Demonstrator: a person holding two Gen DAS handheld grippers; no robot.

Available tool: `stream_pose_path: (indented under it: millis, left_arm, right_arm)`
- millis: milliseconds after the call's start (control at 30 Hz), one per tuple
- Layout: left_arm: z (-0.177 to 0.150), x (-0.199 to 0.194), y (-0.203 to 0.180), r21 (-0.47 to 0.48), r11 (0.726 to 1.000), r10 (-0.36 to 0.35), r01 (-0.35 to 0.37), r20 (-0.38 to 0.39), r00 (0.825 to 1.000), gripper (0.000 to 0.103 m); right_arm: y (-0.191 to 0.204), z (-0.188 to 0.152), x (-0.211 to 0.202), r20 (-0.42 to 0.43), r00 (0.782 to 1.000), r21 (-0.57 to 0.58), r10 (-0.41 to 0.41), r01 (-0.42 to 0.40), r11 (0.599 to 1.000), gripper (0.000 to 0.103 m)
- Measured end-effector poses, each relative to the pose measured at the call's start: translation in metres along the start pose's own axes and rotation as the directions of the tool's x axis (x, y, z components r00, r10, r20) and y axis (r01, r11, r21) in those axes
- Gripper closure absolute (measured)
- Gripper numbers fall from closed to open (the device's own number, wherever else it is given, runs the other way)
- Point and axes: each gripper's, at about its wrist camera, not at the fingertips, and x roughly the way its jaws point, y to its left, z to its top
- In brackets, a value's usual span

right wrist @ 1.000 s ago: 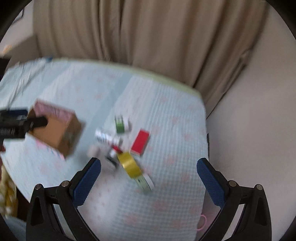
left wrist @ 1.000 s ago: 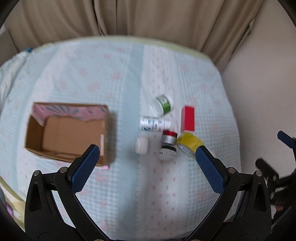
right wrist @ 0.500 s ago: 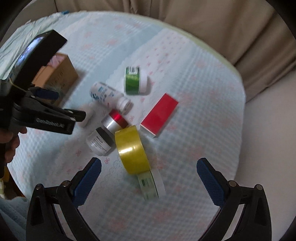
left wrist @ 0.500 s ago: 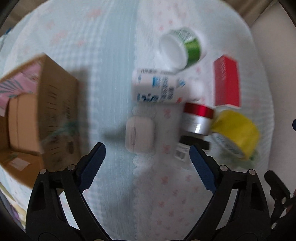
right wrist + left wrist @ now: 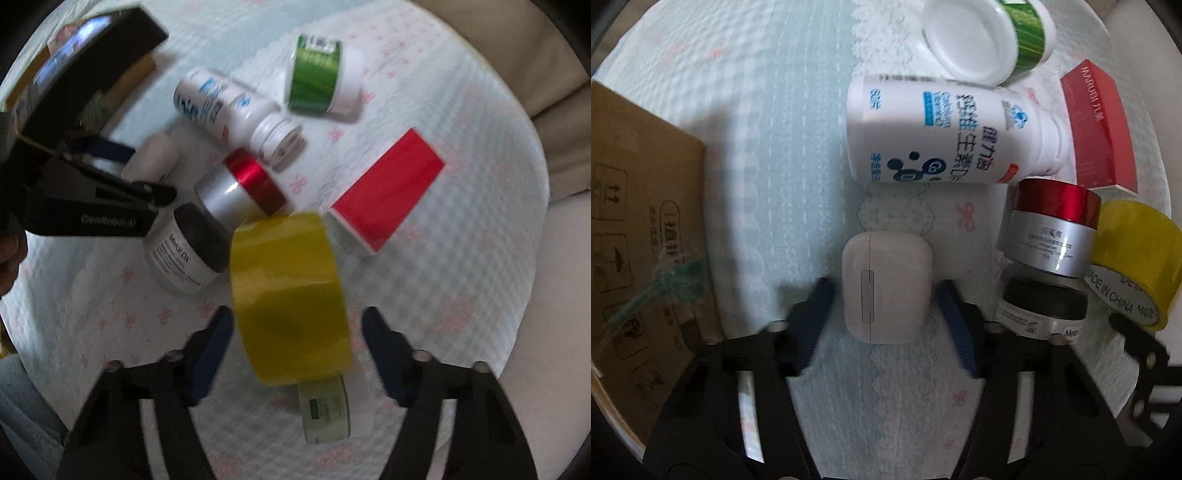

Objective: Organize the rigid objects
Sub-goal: 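Grasp the white earbud case with the left tool while the right tool grasps the yellow tape, then carry both items into the cardboard box and open both tools to release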

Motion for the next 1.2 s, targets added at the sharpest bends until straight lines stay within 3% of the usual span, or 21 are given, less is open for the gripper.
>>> stream_pose_path:
  millis: [100,367,567,733,1000,1100,1200]
  left_arm:
    - [0.001,0.001,0.001,0.005,1.000,-0.011,0.011,-0.004,1.000,0.062]
    - [0.005,-0.011,0.013,0.001,1.000,-0.018,0.018,0.024,1.000,0.062]
    - [0.003,-0.047,0.011,-0.005,0.999,-0.047,0.047,0.083,0.995,0.062]
    - [-0.001,-0.096,0.013,-0.020,0.995,-0.094,0.098,0.150,0.984,0.062]
    - [-0.031,-0.192,0.022,-0.016,0.989,-0.140,0.150,0.274,0.952,0.062]
    - [-0.036,-0.224,0.041,-0.030,0.988,-0.137,0.154,0.317,0.939,0.062]
    - [-0.044,-0.253,0.065,-0.052,0.987,-0.123,0.150,0.349,0.929,0.062]
  right_arm:
    - [0.003,0.001,0.004,-0.024,1.000,-0.014,-0.018,0.018,1.000,0.062]
    - [-0.006,0.004,-0.002,-0.018,0.999,0.041,-0.029,0.029,0.999,0.063]
    - [-0.008,0.001,-0.020,0.000,0.999,0.114,-0.049,0.049,0.992,0.064]
    - [-0.011,-0.007,-0.054,0.018,0.996,0.165,-0.083,0.079,0.983,0.064]
    - [-0.001,-0.016,-0.134,0.067,0.974,0.218,-0.216,0.197,0.956,0.064]
    - [0.007,-0.012,-0.168,0.112,0.969,0.243,-0.223,0.191,0.951,0.064]
    - [0.013,-0.007,-0.195,0.158,0.971,0.275,-0.181,0.132,0.952,0.064]
